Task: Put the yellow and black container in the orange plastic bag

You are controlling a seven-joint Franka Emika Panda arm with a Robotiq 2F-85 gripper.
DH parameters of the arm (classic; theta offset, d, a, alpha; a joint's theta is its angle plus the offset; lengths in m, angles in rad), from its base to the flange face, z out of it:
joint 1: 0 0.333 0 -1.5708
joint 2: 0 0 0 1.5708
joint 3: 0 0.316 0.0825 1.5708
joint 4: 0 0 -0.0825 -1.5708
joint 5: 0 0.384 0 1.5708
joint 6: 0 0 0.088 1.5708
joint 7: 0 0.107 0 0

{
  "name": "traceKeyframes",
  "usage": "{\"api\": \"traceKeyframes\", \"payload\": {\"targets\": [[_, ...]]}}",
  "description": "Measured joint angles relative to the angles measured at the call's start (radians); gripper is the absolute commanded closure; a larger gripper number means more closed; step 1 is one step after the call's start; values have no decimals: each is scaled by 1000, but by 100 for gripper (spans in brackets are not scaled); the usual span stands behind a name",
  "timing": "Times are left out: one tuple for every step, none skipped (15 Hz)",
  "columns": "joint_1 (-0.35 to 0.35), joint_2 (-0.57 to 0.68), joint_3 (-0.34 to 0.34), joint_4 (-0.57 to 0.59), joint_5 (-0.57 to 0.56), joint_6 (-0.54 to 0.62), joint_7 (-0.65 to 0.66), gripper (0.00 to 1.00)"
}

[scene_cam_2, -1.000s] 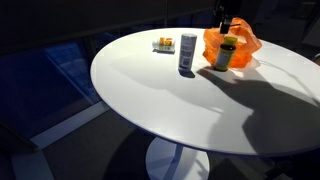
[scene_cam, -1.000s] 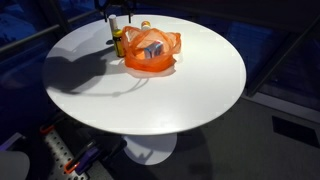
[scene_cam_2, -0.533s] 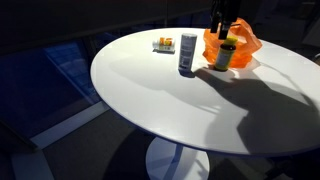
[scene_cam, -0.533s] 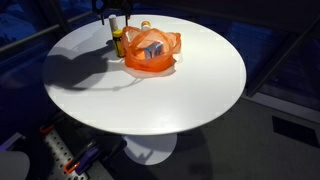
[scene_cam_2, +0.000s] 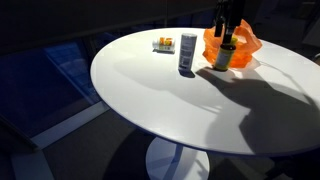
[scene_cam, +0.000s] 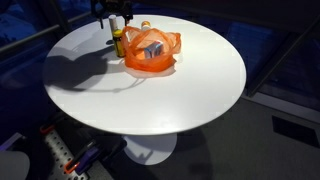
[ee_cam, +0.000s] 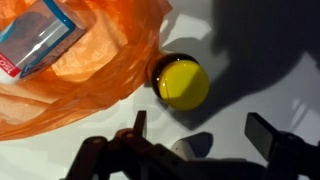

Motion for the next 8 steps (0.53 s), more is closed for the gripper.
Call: {"api": "traceKeyframes", "payload": {"targets": [[0, -2, -3, -8, 0, 0, 6, 0], [0, -7, -6, -16, 0, 0, 14, 0], [-1, -13, -9, -25, 0, 2, 23, 0], [-1, -21, -11, -34, -1, 5, 31, 0], [-2, -30, -13, -44, -2, 11, 40, 0], [-2, -39, -15, -54, -5, 17, 49, 0], [-2, -49, -16, -64, -13, 24, 63, 0], [-2, -59, -17, -75, -22, 36, 80, 0]]}}
